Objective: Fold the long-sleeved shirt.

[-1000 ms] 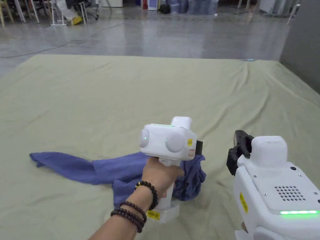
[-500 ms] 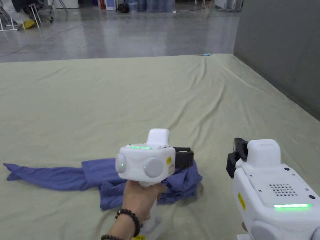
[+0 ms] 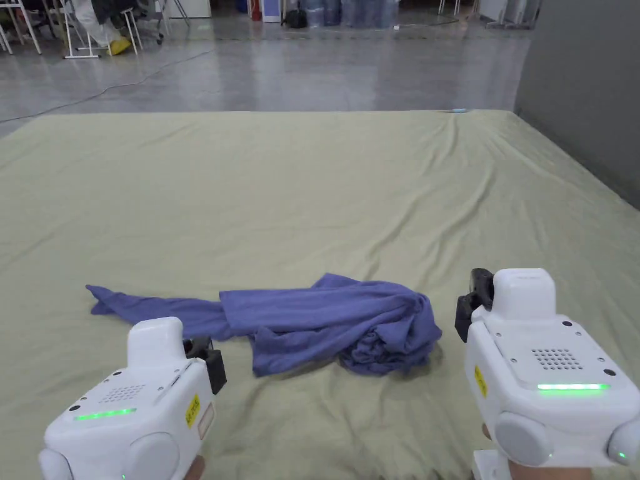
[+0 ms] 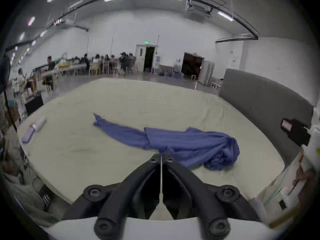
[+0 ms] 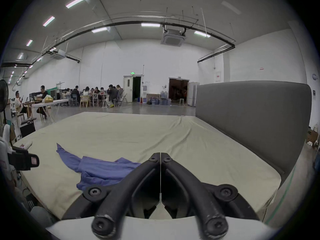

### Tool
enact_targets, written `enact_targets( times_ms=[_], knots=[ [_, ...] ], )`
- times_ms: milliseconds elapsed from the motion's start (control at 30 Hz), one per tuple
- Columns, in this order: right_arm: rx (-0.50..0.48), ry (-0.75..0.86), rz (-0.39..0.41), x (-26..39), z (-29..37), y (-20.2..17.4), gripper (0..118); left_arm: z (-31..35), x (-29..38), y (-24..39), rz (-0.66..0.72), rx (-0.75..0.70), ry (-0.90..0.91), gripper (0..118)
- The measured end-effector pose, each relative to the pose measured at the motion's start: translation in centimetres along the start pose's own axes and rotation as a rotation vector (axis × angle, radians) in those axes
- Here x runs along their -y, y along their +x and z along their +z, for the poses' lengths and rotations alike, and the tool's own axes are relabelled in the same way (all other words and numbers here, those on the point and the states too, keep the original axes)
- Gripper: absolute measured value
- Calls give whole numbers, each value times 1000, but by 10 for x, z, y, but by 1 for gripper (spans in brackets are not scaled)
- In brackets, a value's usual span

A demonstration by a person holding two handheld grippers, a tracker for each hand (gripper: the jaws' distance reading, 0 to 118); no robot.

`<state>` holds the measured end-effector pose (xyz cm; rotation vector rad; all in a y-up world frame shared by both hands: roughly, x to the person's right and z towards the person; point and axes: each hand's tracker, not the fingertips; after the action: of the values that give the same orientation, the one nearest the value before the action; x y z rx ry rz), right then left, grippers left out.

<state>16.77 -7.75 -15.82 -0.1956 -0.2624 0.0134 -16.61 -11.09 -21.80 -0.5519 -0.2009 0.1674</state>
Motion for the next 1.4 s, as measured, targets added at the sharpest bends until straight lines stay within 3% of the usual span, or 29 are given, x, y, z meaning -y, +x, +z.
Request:
enact_targets(
  times_ms=[133, 167, 200, 233, 267, 300, 533, 600, 667, 700, 733, 767, 800, 833, 1067, 1133, 1167, 1200, 1233, 1267, 1400],
  knots=[
    [-6, -1, -2, -3, 2, -1, 0, -11, -5, 10, -29, -1, -8, 0],
    [-6, 2, 0, -3, 2, -1, 0, -22, -5, 12, -47, -11, -23, 9],
    [-7, 2, 3, -4, 2, -1, 0, -37, -7, 14, -64, -14, -65, 59],
    [-7, 1, 4, -3, 1, -1, 0, -52, -9, 15, -78, -2, -108, 97],
    [-7, -1, 4, -3, 0, 0, 0, -76, -9, 15, -68, 11, -177, 112],
    [-9, -2, 4, -3, -1, 1, 0, -90, -6, 17, -60, 21, -188, 113],
    [1, -42, 2, 5, -12, 12, 0, -214, 15, 22, -119, -50, -429, 110],
    [14, -58, 3, 7, -17, 16, 0, -219, 22, 32, -148, -73, -470, 98],
    [17, -76, 1, 10, -23, 18, 0, -209, 17, 39, -189, -78, -401, 96],
    [18, -106, -1, 12, -30, 19, 0, -195, 13, 42, -190, -61, -389, 81],
    [3, -134, -7, 14, -38, 19, 7, -187, 9, 42, -181, -40, -349, 51],
    [-1, -184, -14, 19, -49, 19, 23, -181, 4, 40, -135, 26, -317, 1],
    [-6, -249, -20, 24, -64, 19, 49, -176, 0, 41, -169, -86, -302, 1],
    [-17, -289, -27, 29, -75, 19, 58, -184, -2, 31, -148, -15, -323, 1],
    [-80, -586, -32, 83, -158, 8, 59, -174, -12, 19, -81, 22, -302, 1],
    [-94, -653, -46, 98, -182, 3, 53, -170, -14, 22, -101, 28, -293, 1],
    [-89, -681, -40, 103, -191, 1, 42, -168, -15, 23, -108, 27, -288, 1],
    [-112, -700, -49, 105, -196, 0, 16, -168, -16, 22, -109, 27, -285, 1],
    [-166, -689, -98, 105, -200, 1, 15, -167, -19, 21, -107, 30, -284, 1],
    [-150, -654, -130, 97, -197, 4, 15, -165, -22, 19, -103, 28, -281, 1],
    [-181, -511, -153, 57, -186, 17, 13, -149, -51, 11, -83, 27, -189, 1]
  ],
)
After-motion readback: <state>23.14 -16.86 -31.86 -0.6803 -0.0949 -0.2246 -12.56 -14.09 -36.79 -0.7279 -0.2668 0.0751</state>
